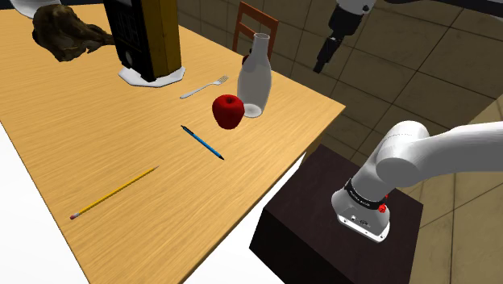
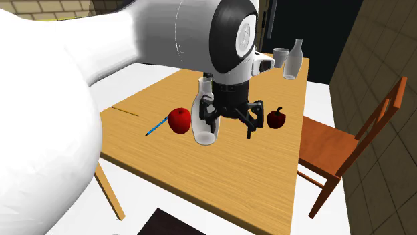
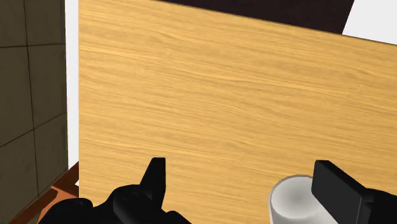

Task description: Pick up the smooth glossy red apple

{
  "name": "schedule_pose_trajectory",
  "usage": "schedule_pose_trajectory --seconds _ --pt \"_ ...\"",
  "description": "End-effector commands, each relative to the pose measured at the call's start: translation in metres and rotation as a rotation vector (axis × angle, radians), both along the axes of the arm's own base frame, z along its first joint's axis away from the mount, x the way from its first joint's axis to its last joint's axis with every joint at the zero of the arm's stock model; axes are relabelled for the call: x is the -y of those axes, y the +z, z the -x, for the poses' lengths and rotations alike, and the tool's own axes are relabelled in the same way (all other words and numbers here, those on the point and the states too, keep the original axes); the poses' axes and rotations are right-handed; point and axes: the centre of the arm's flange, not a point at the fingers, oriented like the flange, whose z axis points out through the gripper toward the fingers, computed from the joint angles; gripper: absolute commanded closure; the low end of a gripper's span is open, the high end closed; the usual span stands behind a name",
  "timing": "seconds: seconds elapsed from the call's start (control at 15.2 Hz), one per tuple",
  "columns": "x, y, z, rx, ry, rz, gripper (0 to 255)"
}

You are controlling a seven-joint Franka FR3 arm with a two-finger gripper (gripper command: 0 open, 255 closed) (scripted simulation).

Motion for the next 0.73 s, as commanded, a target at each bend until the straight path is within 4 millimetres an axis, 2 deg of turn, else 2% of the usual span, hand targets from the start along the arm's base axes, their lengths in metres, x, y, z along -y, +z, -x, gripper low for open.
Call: schedule_pose_trajectory --seconds 0.0,0.66 --pt "0.0 0.0 0.0 0.0 0.0 0.0 0" --pt "-0.11 -0.012 -0.066 -0.029 0.004 -0.04 0"
